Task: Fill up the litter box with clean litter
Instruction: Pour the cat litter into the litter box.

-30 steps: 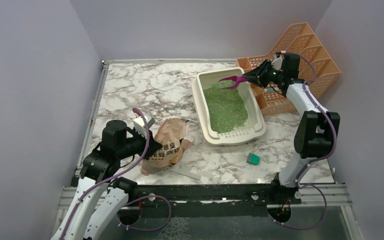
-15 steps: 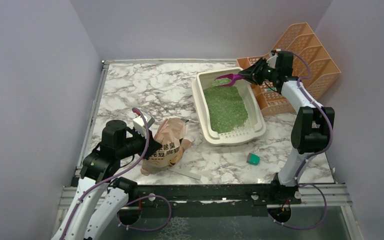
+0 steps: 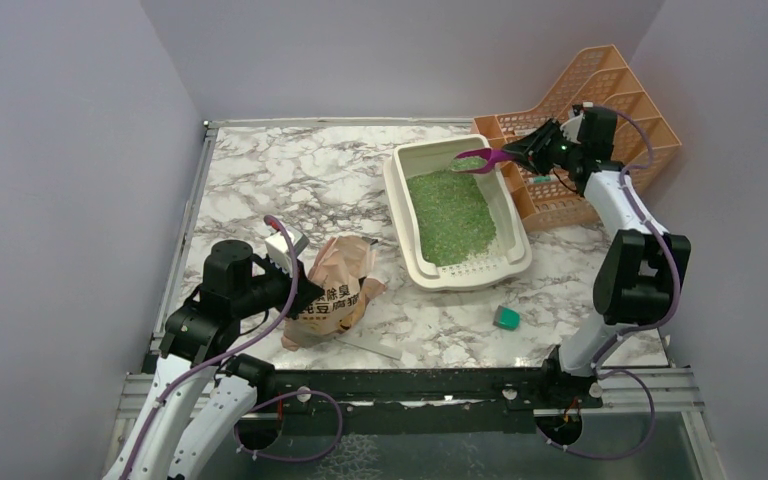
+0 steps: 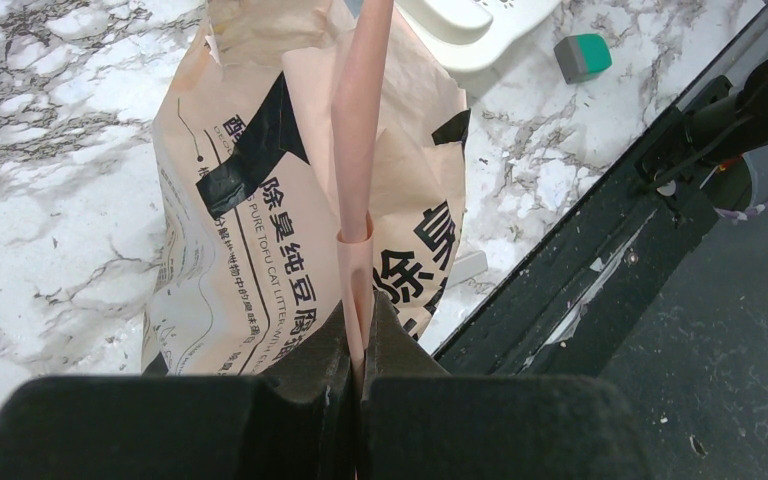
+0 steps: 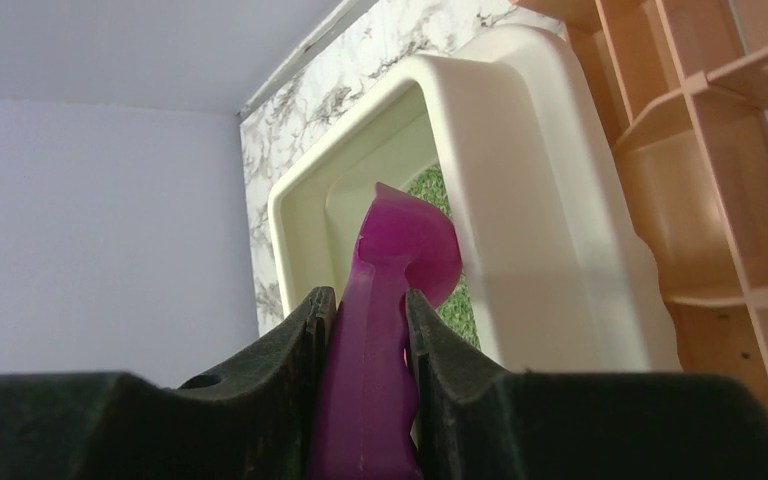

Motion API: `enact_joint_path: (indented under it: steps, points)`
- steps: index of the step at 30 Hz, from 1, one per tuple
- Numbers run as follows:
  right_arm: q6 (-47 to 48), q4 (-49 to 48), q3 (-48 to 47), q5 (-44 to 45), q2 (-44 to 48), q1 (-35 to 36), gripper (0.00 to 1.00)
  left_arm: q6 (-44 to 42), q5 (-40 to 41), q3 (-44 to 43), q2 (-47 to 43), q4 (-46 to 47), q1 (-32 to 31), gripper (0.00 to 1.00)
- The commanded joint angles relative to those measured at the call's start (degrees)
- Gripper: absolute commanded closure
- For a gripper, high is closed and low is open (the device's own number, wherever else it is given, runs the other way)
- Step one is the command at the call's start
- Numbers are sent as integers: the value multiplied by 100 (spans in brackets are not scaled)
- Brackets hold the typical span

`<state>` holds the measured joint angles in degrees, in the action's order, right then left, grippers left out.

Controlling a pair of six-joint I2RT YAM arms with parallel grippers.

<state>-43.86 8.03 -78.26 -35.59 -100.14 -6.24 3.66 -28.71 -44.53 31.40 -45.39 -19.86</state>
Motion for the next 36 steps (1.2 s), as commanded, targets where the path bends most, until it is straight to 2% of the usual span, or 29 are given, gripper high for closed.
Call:
enact_joint_path:
  steps: [1,14,21,25,32,36]
  points:
    - [313,246,310,148,577,-235,99,21,76,68,-62,-67,35,100]
    - [892,1157,1579,-34,2208,-298,99,11,29,76,-120,-62,49,100]
    - [1328,1845,1662,419,2838,-337,99,-12,6,76,-147,-65,51,100]
    - [1111,1483,1396,232,2495,-369,99,-9,14,76,-138,-61,52,100]
    - [181,91,849,-391,1304,-369,99,33,90,76,-151,-67,52,100]
    - [39,-61,125,-460,556,-369,99,50,119,76,-123,-59,69,100]
